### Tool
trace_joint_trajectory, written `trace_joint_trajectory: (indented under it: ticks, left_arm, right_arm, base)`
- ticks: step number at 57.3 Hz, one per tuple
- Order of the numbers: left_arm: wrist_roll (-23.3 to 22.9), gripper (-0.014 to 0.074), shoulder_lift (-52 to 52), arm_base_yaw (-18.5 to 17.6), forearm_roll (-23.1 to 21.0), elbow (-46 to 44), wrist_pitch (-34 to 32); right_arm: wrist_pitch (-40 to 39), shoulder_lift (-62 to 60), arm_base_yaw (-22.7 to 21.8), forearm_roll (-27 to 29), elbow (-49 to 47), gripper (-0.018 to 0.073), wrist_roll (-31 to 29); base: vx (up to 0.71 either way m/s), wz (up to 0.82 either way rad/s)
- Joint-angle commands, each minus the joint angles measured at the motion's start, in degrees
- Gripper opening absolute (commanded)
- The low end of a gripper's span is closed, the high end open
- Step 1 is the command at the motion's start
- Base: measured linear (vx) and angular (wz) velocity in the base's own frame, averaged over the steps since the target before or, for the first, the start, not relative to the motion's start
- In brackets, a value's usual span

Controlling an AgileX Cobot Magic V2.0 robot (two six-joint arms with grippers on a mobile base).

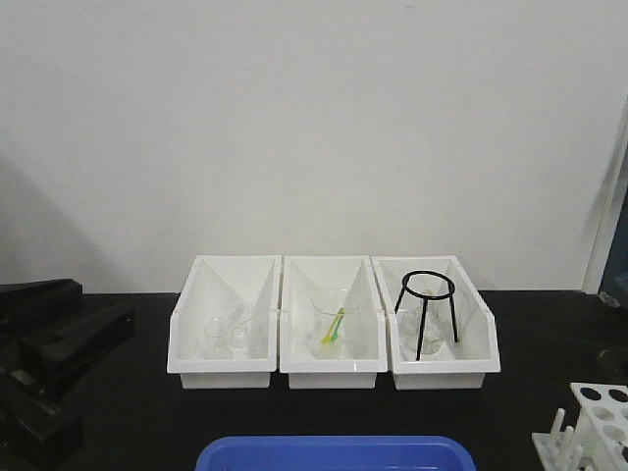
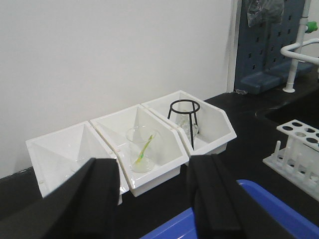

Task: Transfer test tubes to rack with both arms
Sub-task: 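Carry the tube with the right gripper toward the white rack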

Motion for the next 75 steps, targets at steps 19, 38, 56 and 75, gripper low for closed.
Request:
trace_joint_trajectory:
  ticks: [19,38,56,75]
  left_arm:
    - [-0.08,0.0435,-0.52,0.13,0.0,-1.82,-3.32]
    - [-0.08,0.0428,-0.34,0.13,1.0,-1.82,-3.27]
    - [-0.08,0.0404,-0.34,0.13,1.47,-1.82,-3.19]
    - [-0.08,0.0404,-0.34,0.13,1.47,-1.82,-2.06]
  right_arm:
    - [-18.12,13.37,-0.63,-4.68,-1.75,-0.0006,3.56]
    - [-28.69,22.77,-0.63,-6.17,-1.75,-0.0006,6.65]
    - [-33.53,28.5,-0.63,-6.63,-3.59,-0.0006,7.2]
    - [-31.89,29.64,-0.63,-5.67,-5.29,-0.0006,6.65]
  base:
    - [0.0,0.0]
    - [0.0,0.0]
    - [0.0,0.0]
    - [0.0,0.0]
